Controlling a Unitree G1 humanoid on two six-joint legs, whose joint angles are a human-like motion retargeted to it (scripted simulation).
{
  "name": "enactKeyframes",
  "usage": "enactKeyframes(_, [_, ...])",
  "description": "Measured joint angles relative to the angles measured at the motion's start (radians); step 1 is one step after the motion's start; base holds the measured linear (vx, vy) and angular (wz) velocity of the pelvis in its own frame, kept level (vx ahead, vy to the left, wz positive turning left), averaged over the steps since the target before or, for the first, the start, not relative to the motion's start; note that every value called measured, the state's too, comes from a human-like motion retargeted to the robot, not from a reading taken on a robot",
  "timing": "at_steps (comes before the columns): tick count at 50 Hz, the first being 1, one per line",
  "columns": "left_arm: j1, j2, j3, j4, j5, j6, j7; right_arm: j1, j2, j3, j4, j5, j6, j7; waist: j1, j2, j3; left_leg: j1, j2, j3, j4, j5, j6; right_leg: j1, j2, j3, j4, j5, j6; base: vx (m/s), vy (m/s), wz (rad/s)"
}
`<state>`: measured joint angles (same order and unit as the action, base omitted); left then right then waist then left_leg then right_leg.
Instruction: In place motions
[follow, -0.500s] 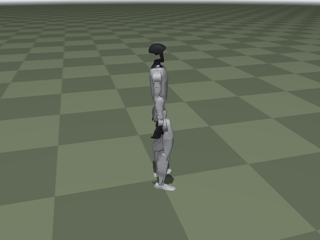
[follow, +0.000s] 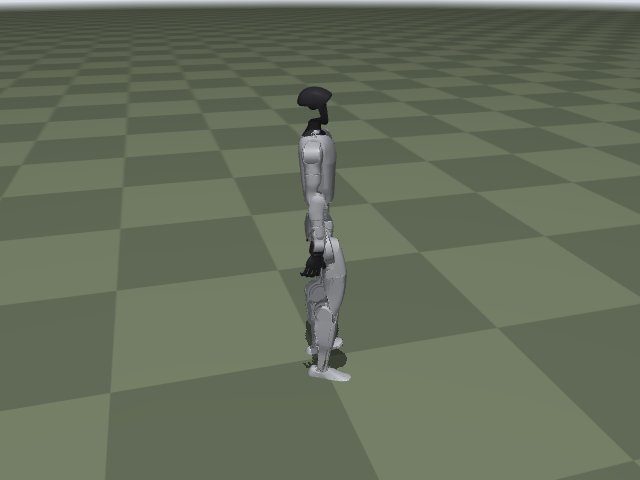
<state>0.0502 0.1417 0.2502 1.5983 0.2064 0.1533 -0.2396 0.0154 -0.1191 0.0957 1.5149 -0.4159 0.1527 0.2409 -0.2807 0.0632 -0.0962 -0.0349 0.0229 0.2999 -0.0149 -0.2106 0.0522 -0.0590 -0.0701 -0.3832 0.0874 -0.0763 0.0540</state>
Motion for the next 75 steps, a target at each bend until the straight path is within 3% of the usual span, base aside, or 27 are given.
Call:
enactKeyframes(28, [0.079,-0.025,0.083,-0.026,-0.087,-0.012,-0.043,-0.039,-0.011,0.021,-0.007,-0.039,0.020,0.003,-0.016,0.036,0.030,-0.003,-0.005,0.006,0.012,-0.005,0.007,0.006,-0.002,0.011,-0.009,0.009,0.000,0.00,0.00,0.00])
enactKeyframes(40, [0.065,-0.026,0.073,-0.050,-0.075,-0.046,0.069,-0.021,-0.022,0.031,-0.027,-0.019,0.014,0.009,0.030,0.045,0.038,-0.029,-0.023,-0.010,0.034,0.001,0.033,-0.007,-0.003,0.034,0.001,0.016,-0.008,0.00,0.00,0.00])
enactKeyframes(48, [-0.074,-0.043,0.010,-0.110,-0.083,-0.053,0.061,0.015,-0.039,-0.017,0.003,0.154,-0.014,0.003,0.090,0.032,0.059,-0.110,-0.038,-0.033,0.074,-0.057,0.050,0.044,-0.056,-0.204,0.053,-0.068,-0.017,-0.05,0.06,1.45])
enactKeyframes(57, [-0.182,-0.076,-0.120,-0.137,-0.097,-0.111,0.058,0.087,-0.059,-0.123,0.020,0.283,-0.031,0.017,0.322,-0.003,0.037,-0.129,0.061,0.371,0.042,-0.049,-0.117,0.141,-0.106,-0.442,0.128,-0.211,0.061,0.01,0.16,2.24])
enactKeyframes(60, [-0.188,-0.068,-0.151,-0.116,-0.087,-0.127,0.094,0.095,-0.066,-0.159,0.022,0.256,-0.015,0.011,0.197,-0.003,0.046,-0.151,0.013,0.297,0.024,0.005,-0.128,0.244,-0.054,-0.727,0.033,-0.183,0.083,0.06,0.16,4.94])
enactKeyframes(67, [-0.131,-0.022,-0.014,-0.011,-0.146,-0.123,0.169,0.061,-0.099,-0.086,0.013,0.009,0.037,-0.078,0.240,-0.026,0.039,-0.162,-0.029,0.359,-0.002,0.070,-0.126,0.302,-0.025,-0.878,0.004,-0.185,0.137,0.08,0.11,2.13])
enactKeyframes(75, [0.039,0.022,0.247,0.085,-0.256,-0.104,0.191,-0.054,-0.060,-0.021,-0.068,-0.109,0.039,-0.078,0.315,-0.040,0.064,-0.149,-0.037,0.342,-0.006,0.152,-0.101,0.301,-0.051,-0.847,0.029,-0.180,0.134,0.09,0.07,-0.20])
